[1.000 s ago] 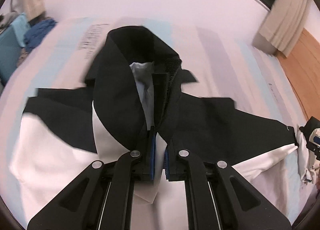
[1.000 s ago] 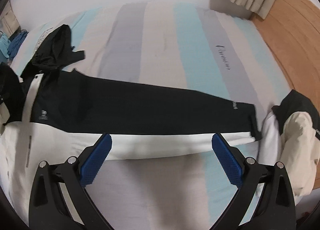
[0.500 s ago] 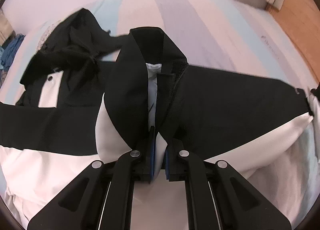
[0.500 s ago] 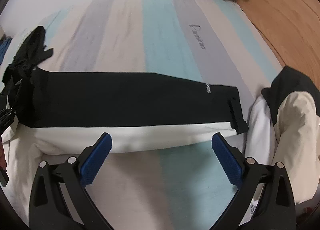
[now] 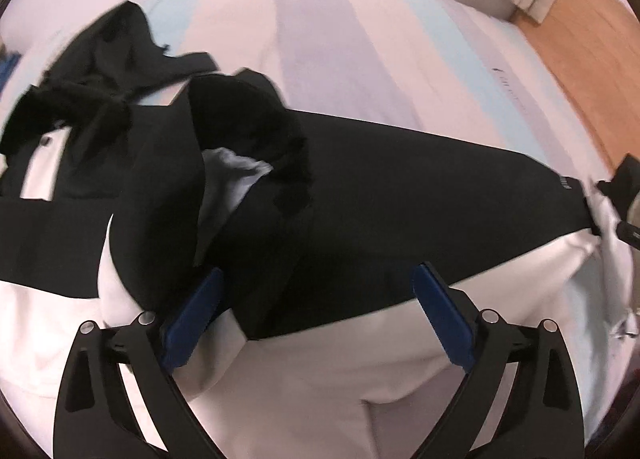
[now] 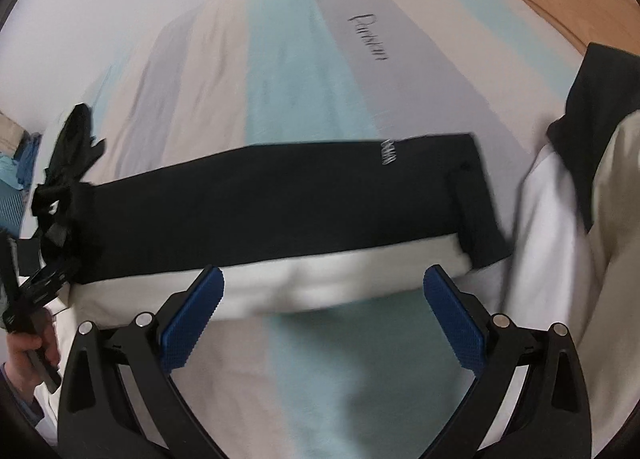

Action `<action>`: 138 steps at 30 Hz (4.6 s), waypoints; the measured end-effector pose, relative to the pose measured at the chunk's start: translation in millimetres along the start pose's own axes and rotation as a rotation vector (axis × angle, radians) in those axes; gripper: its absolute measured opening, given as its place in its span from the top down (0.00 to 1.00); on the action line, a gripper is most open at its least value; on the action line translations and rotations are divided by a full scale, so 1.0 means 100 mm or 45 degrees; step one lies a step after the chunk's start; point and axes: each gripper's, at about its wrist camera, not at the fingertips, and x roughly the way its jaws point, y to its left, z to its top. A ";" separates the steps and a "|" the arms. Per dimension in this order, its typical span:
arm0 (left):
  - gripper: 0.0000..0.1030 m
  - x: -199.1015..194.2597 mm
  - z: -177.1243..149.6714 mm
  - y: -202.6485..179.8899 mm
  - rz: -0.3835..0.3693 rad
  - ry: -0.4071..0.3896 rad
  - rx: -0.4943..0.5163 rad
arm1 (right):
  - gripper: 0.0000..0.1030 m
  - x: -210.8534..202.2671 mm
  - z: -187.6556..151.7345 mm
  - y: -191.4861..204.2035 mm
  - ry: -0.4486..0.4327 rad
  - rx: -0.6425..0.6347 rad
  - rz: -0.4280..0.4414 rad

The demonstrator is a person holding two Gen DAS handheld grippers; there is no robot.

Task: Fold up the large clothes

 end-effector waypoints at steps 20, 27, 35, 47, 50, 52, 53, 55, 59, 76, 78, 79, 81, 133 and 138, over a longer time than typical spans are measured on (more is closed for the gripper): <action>0.06 -0.39 -0.16 0.19 0.086 -0.058 0.052 | 0.08 0.66 0.13 -0.69 -0.014 0.146 -0.200; 0.06 -0.68 -0.29 0.29 0.056 -0.089 -0.013 | 0.15 0.69 0.02 -0.74 -0.066 0.104 -0.286; 0.06 -0.86 -0.32 0.41 0.056 -0.082 -0.030 | 0.12 0.82 0.01 -0.85 -0.005 0.118 -0.287; 0.06 -0.85 -0.43 0.53 0.077 -0.028 -0.067 | 0.85 0.66 0.05 -0.52 0.075 0.067 -0.185; 0.06 -0.86 -0.45 0.61 0.107 -0.019 -0.075 | 0.86 0.58 0.07 -0.49 0.067 0.091 -0.164; 0.06 -0.88 -0.45 0.67 0.115 -0.015 -0.093 | 0.86 0.49 0.09 -0.46 0.041 0.086 -0.179; 0.06 -0.90 -0.45 0.70 0.121 -0.013 -0.101 | 0.86 0.44 0.10 -0.43 0.030 0.093 -0.174; 0.06 -0.94 -0.44 0.76 0.142 -0.015 -0.103 | 0.86 0.32 0.10 -0.37 0.013 0.087 -0.195; 0.06 -1.04 -0.42 0.83 0.166 -0.026 -0.090 | 0.86 0.10 0.16 -0.05 -0.018 0.011 -0.235; 0.06 -1.73 -0.29 1.50 0.239 -0.079 -0.147 | 0.87 -0.50 0.22 1.29 -0.099 -0.091 -0.236; 0.06 -1.80 -0.31 1.60 0.237 -0.094 -0.157 | 0.87 -0.60 0.18 1.54 -0.098 -0.101 -0.205; 0.06 -1.82 -0.33 1.66 0.233 -0.101 -0.161 | 0.88 -0.62 0.16 1.63 -0.098 -0.107 -0.195; 0.06 -1.88 -0.36 1.82 0.213 -0.112 -0.180 | 0.88 -0.66 0.13 1.94 -0.103 -0.141 -0.180; 0.06 -2.57 -1.46 5.65 0.266 -0.068 -0.302 | 0.92 0.25 -1.88 8.45 0.117 -0.699 0.239; 0.06 -2.42 -1.46 5.81 0.253 -0.070 -0.313 | 0.92 0.58 -1.97 8.50 0.167 -0.699 0.205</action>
